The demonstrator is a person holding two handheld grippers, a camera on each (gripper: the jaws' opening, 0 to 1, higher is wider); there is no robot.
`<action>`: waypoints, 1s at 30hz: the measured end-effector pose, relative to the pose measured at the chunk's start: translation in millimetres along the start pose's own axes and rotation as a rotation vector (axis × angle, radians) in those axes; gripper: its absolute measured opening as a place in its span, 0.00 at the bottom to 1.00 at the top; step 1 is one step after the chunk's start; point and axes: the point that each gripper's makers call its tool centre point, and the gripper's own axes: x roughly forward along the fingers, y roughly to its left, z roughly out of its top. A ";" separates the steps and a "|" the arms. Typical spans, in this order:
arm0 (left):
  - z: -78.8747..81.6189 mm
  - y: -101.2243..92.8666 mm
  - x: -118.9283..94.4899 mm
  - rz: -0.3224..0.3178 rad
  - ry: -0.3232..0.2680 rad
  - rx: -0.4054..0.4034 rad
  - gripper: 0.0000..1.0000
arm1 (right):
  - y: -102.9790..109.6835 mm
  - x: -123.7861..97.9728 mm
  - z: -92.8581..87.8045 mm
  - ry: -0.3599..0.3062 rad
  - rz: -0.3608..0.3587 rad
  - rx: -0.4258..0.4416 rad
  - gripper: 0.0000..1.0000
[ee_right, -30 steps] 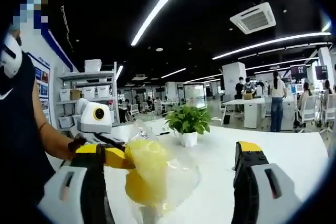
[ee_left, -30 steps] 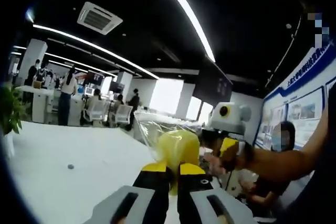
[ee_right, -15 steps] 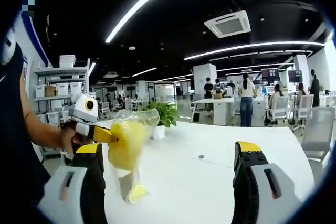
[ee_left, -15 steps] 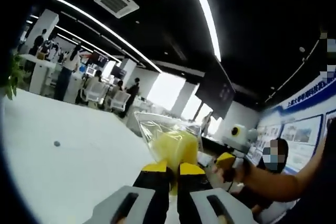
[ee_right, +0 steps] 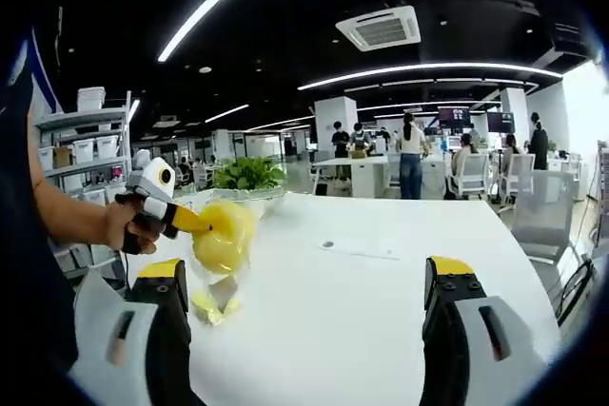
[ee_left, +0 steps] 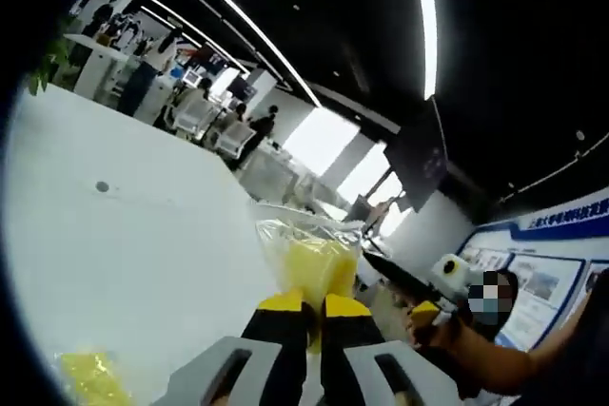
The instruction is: Compare the silicone blocks by pressing each to a similar depth, holding the contact briefly, and releasing to observe deformation and rebound differences across the visible hardness samples.
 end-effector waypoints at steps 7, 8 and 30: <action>-32.8 29.9 5.1 0.021 0.063 -0.105 0.01 | -3.5 -17.0 -35.8 0.050 -0.036 -0.011 0.97; -36.5 32.9 5.7 0.022 0.069 -0.125 0.01 | -3.8 -19.1 -42.2 0.067 -0.039 -0.018 0.97; -107.5 100.9 25.7 0.094 0.190 -0.390 0.01 | 9.8 -41.6 -116.8 0.179 -0.045 -0.022 0.97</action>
